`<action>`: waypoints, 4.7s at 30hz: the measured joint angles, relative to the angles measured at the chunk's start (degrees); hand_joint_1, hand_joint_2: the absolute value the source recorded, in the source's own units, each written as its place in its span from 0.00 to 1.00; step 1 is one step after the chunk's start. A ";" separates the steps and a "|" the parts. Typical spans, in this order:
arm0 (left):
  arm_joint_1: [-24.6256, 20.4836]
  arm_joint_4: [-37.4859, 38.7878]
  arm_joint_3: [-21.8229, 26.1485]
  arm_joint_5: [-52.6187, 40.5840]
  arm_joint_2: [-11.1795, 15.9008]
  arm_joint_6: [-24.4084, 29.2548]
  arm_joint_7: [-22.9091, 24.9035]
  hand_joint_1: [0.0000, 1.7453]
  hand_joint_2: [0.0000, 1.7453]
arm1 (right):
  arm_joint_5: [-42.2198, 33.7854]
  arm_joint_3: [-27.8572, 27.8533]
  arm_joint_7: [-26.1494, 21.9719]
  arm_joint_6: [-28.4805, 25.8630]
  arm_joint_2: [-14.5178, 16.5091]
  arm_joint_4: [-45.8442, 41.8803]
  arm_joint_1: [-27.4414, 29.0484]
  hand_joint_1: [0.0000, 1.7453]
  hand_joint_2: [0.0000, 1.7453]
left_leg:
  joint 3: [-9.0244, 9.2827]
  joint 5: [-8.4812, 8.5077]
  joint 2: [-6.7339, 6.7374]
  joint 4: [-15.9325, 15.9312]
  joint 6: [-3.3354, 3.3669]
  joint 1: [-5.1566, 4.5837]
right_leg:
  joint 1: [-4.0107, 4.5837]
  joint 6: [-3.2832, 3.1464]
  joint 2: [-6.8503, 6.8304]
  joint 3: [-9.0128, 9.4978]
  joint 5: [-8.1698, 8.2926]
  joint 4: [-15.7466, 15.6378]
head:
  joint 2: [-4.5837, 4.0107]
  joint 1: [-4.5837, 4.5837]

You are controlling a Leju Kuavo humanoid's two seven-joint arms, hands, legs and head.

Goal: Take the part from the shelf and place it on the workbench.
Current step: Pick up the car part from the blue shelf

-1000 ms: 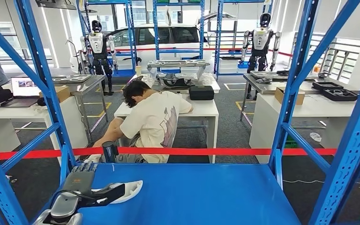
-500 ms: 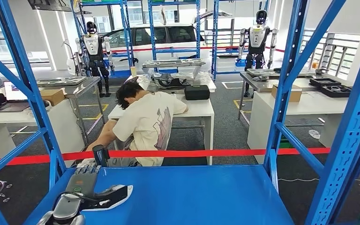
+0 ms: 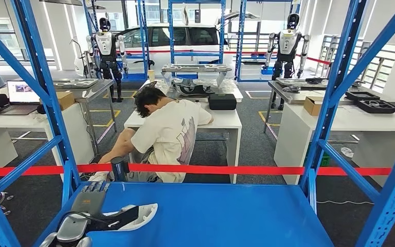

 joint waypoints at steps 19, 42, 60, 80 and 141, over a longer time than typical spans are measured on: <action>1.12 0.50 0.16 0.21 -0.75 -0.03 -2.34 0.00 1.00 | -0.87 0.00 -0.22 0.00 0.00 0.00 0.08 0.00 0.00 | 0.12 0.05 0.02 -0.02 0.04 0.11 | 0.13 0.26 -0.01 0.13 0.16 -0.18 | 0.00 -0.01; 2.67 0.58 0.26 0.84 -1.02 0.29 -2.58 0.00 1.00 | -0.98 0.00 -0.69 0.00 0.00 0.00 0.31 0.00 0.00 | 0.12 0.05 0.03 -0.03 0.04 0.11 | 0.13 0.26 -0.01 0.14 0.16 -0.18 | 0.00 -0.01; 7.72 1.03 5.43 6.38 0.94 4.53 -3.98 0.00 1.00 | -1.06 0.00 -0.17 0.00 -0.35 -0.02 0.66 0.00 0.00 | 0.12 0.05 0.05 -0.05 0.04 0.12 | 0.14 0.26 0.00 0.14 0.15 -0.18 | 0.00 -0.01; 10.85 -0.83 8.75 2.67 4.10 12.52 -4.10 0.00 0.00 | -1.89 0.00 0.12 0.00 -0.70 -0.04 0.59 0.00 0.00 | 0.12 0.05 0.02 -0.05 0.04 0.14 | 0.15 0.26 -0.02 0.14 0.14 -0.18 | 0.00 -0.01; 11.76 -3.70 9.89 -4.75 2.97 22.44 -5.04 0.00 0.00 | -2.04 0.19 -0.69 0.00 0.20 -0.61 0.53 0.00 0.00 | -2.57 2.92 0.33 -0.84 -1.64 1.00 | 0.18 -0.54 0.73 2.44 -1.47 -0.44 | -0.10 0.01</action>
